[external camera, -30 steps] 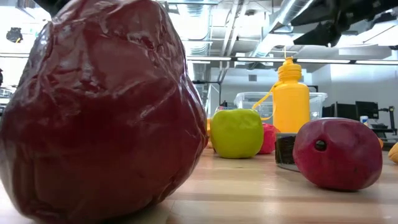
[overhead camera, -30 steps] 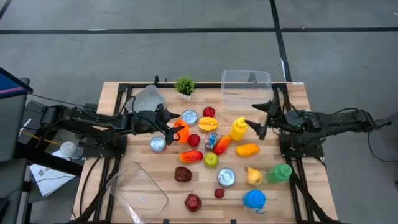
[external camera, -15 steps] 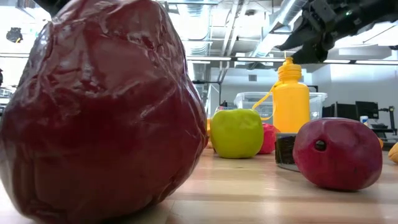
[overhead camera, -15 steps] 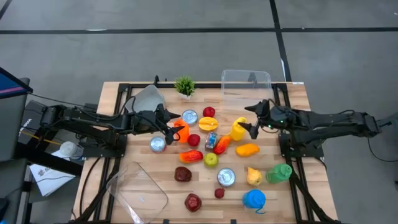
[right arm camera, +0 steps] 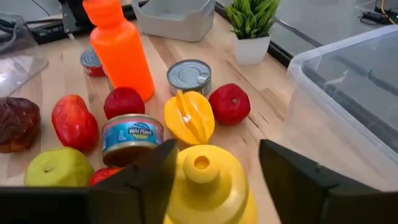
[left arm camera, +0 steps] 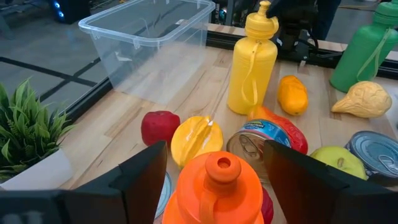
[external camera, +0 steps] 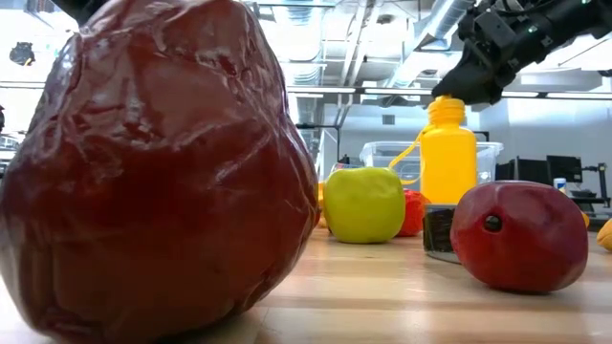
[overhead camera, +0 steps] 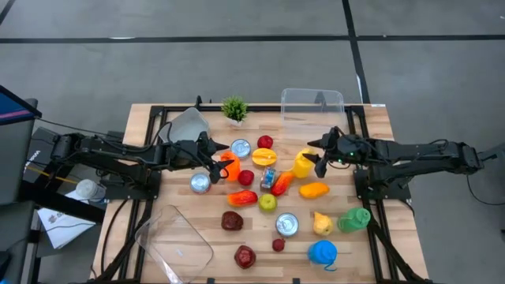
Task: Pick & Place Food Item
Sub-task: Put the yellow tumbler into the top transparent bin
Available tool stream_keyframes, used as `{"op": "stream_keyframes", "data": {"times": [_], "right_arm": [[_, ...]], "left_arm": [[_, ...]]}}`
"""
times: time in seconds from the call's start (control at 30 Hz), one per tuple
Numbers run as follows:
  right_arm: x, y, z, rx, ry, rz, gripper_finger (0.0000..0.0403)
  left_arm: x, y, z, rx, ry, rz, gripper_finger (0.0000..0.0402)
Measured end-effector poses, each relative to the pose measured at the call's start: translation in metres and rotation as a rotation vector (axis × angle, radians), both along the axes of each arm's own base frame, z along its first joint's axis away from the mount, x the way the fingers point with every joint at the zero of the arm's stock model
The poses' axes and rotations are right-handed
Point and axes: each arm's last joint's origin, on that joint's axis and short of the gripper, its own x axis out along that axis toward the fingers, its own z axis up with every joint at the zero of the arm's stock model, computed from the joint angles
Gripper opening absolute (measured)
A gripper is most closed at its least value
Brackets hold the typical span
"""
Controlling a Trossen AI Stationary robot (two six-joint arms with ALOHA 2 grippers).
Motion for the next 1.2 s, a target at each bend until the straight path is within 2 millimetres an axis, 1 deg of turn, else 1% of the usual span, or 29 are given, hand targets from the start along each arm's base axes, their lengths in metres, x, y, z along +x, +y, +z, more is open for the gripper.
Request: {"op": "stream_keyframes", "data": {"times": [0.2, 0.33, 0.4, 0.43, 0.53, 0.67, 0.77, 0.9, 0.97, 1.0, 1.07, 1.13, 1.2], "right_arm": [[-0.001, 0.000, 0.000, 0.000, 0.013, 0.001, 0.0136], [0.000, 0.000, 0.001, -0.020, -0.002, 0.012, 0.0077], [-0.001, 0.000, 0.004, -0.026, -0.003, 0.011, 0.0046], [0.000, -0.001, 0.008, -0.029, -0.013, 0.010, 0.0040], [0.001, -0.003, 0.025, -0.035, -0.065, 0.000, 0.0040], [0.000, -0.008, 0.058, -0.062, -0.135, -0.023, 0.0042], [0.000, -0.012, 0.089, -0.097, -0.203, -0.038, 0.0045], [-0.004, -0.020, 0.135, -0.195, -0.285, -0.068, 0.0045], [-0.006, -0.027, 0.153, -0.237, -0.300, -0.109, 0.0045], [-0.005, -0.032, 0.160, -0.255, -0.291, -0.132, 0.0045], [-0.002, -0.044, 0.166, -0.276, -0.247, -0.184, 0.0045], [0.003, -0.060, 0.164, -0.276, -0.188, -0.246, 0.0045], [0.010, -0.077, 0.155, -0.262, -0.129, -0.295, 0.0045]], "left_arm": [[0.000, 0.000, 0.000, 0.002, 0.000, 0.006, 0.0260], [0.000, 0.000, 0.000, 0.003, 0.000, 0.008, 0.0260], [0.000, 0.000, 0.000, 0.004, 0.000, 0.011, 0.0260], [0.000, 0.000, 0.000, 0.004, 0.000, 0.011, 0.0260], [0.000, 0.000, 0.000, 0.004, 0.000, 0.011, 0.0260], [0.000, 0.000, 0.000, 0.004, 0.002, 0.011, 0.0260], [0.000, 0.000, 0.000, 0.004, 0.001, 0.011, 0.0260], [0.000, 0.000, 0.000, 0.004, 0.002, 0.011, 0.0260], [0.000, 0.000, 0.000, 0.004, 0.002, 0.011, 0.0260], [0.000, 0.000, 0.000, 0.004, 0.002, 0.011, 0.0260], [0.000, 0.000, 0.000, 0.004, 0.002, 0.011, 0.0260], [0.000, 0.000, 0.000, 0.004, 0.002, 0.011, 0.0260], [0.000, 0.000, 0.000, 0.004, 0.002, 0.011, 0.0260]]}}
